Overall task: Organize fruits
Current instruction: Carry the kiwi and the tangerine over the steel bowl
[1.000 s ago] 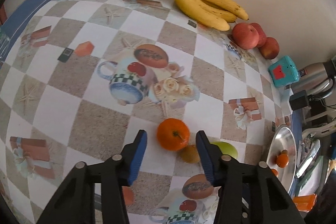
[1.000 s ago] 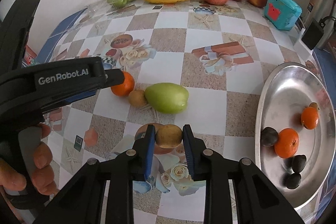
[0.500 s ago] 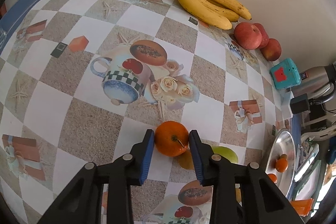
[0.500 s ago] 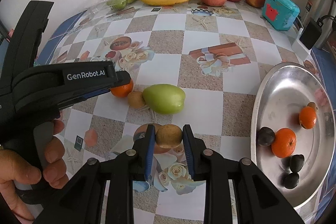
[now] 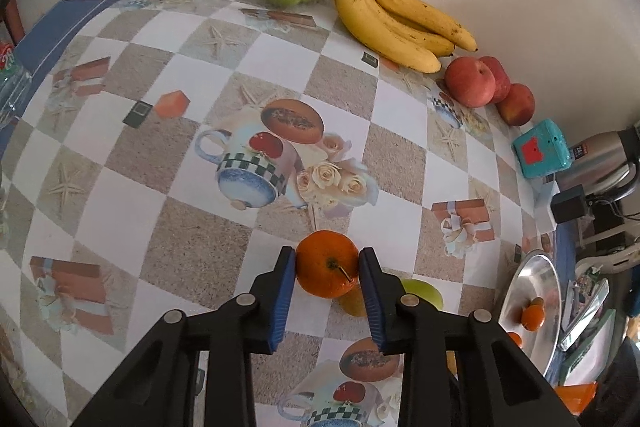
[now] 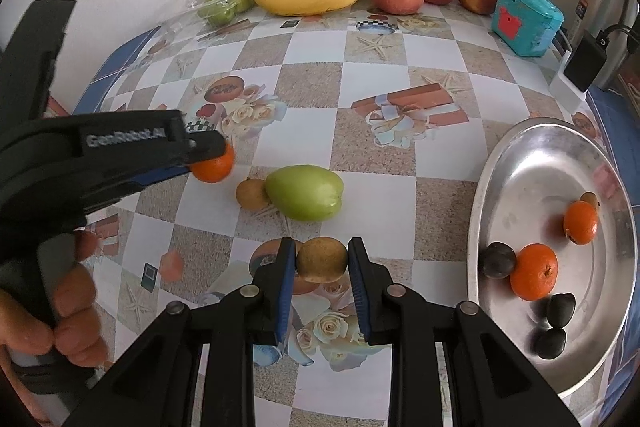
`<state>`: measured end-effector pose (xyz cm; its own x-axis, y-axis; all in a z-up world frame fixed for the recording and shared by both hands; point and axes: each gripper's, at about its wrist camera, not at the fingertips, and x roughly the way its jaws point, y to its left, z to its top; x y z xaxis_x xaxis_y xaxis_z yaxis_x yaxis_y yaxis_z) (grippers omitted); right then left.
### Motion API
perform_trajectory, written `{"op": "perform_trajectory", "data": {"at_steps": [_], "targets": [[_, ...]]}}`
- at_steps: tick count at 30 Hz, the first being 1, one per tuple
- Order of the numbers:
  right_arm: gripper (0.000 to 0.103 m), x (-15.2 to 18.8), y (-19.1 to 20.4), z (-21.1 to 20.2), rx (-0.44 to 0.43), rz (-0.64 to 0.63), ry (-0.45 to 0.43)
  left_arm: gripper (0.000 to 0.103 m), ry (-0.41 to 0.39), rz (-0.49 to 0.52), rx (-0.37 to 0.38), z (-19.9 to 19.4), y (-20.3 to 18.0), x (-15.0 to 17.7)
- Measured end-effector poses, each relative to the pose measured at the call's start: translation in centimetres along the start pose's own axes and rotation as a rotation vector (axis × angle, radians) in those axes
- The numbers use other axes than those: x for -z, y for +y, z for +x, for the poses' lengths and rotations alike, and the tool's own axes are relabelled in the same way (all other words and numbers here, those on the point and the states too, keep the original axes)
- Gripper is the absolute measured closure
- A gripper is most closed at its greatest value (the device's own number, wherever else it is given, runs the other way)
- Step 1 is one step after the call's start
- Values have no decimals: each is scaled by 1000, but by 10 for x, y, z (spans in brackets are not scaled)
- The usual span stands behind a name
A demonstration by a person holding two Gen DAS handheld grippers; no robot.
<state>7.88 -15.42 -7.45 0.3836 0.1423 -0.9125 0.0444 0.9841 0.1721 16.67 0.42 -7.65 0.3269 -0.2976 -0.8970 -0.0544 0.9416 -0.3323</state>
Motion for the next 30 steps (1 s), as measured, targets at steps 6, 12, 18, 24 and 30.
{"op": "perform_trajectory", "data": {"at_steps": [6, 12, 18, 24, 30], "targets": [[76, -1, -12, -1, 22, 33, -2, 69, 19, -29, -75, -8, 7, 0], [76, -3, -35, -7, 56, 88, -14, 69, 7, -58, -92, -19, 14, -2], [76, -5, -63, -19, 92, 154, -40, 69, -14, -72, -90, -29, 14, -4], [76, -4, -94, -34, 123, 231, -72, 69, -31, -47, -69, -39, 1, -2], [75, 2, -130, -44, 157, 324, -83, 69, -23, 1, -49, -39, -22, 6]]}}
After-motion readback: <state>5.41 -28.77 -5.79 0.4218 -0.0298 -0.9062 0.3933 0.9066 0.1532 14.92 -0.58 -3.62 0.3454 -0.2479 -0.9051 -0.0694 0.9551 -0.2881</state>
